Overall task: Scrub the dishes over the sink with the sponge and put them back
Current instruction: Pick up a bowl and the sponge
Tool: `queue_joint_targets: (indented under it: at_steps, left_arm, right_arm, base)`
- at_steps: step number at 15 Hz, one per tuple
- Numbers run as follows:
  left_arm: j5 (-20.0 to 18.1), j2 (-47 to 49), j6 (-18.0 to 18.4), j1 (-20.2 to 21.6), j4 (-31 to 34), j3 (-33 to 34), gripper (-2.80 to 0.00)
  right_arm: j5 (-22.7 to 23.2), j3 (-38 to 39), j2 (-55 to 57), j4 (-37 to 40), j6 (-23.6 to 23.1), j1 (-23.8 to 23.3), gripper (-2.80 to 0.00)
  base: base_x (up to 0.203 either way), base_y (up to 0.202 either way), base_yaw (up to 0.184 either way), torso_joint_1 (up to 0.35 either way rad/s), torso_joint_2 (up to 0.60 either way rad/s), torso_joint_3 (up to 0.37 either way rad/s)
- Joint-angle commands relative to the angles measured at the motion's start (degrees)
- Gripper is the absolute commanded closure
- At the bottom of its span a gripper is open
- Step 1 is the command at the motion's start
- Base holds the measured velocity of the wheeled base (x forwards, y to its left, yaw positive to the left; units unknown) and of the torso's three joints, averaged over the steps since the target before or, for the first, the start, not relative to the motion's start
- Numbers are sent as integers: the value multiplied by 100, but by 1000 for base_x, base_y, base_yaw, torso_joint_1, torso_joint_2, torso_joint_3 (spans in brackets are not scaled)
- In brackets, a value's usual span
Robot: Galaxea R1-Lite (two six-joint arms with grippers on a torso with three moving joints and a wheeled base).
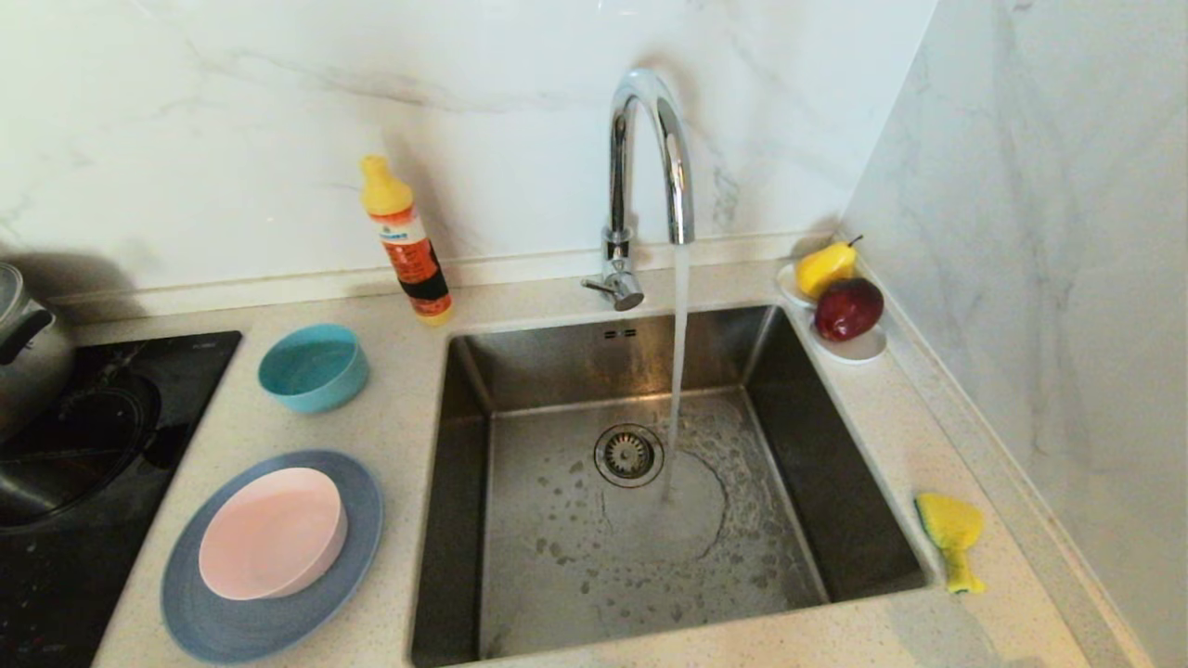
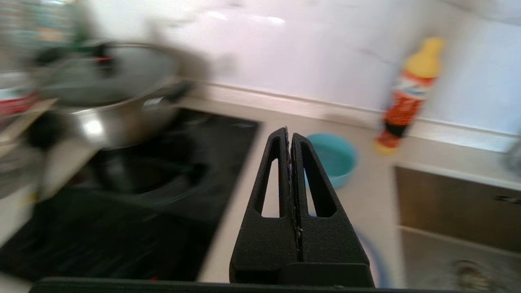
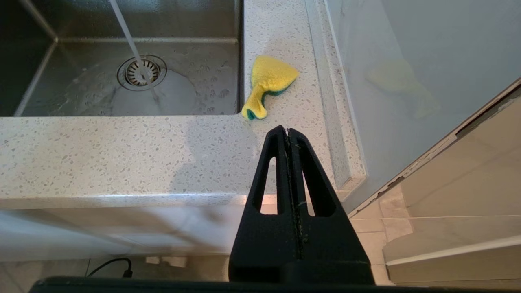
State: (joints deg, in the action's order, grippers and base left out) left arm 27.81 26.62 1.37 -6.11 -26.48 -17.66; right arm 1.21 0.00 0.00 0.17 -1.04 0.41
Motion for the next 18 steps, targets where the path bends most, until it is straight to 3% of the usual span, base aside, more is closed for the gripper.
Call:
queue_joint_targets:
  at_steps: [1, 3, 4, 6, 7, 10, 12, 13, 14, 18]
  left_arm:
    - [-235, -1755, 44, 332, 858, 428, 0]
    - [-882, -2586, 59, 453, 1616, 1015, 0]
    - [-1395, -2720, -35, 500, 1778, 1472, 0]
    - [-2776, -2684, -278, 547, 2196, 1719, 0]
    - [-3027, -2670, -355, 560, 2604, 1669, 0]
    - [-2783, -2671, -414, 567, 2661, 1666, 0]
    - [-2725, -2671, 17, 567, 2437, 1749, 0]
    - [-2771, -2665, 340, 567, 2611, 1755, 0]
    - [-2837, -2662, 402, 567, 2779, 1715, 0]
    - [-2807, -2662, 189, 567, 2621, 1766, 0]
  right_arm:
    - [2, 0, -8, 0, -3, 2, 0]
    - [2, 9, -9, 3, -2, 2, 0]
    - [2, 0, -9, 0, -10, 2, 0]
    - [2, 0, -9, 0, -1, 2, 0]
    - [2, 0, -9, 0, -1, 2, 0]
    - [2, 0, -9, 0, -1, 2, 0]
    - [2, 3, -4, 0, -1, 2, 0]
    - [2, 0, -9, 0, -1, 2, 0]
    - [2, 7, -17, 0, -1, 2, 0]
    - [2, 0, -1, 0, -1, 2, 0]
  base:
    - [0, 0, 0, 0, 0, 0]
    - [0, 0, 0, 0, 0, 0]
    - [0, 0, 0, 0, 0, 0]
    - [0, 0, 0, 0, 0, 0]
    - [0, 0, 0, 0, 0, 0]
    - [0, 0, 0, 0, 0, 0]
    - [0, 0, 0, 0, 0, 0]
    - [0, 0, 0, 0, 0, 0]
    - [0, 0, 0, 0, 0, 0]
    - [0, 0, 0, 0, 0, 0]
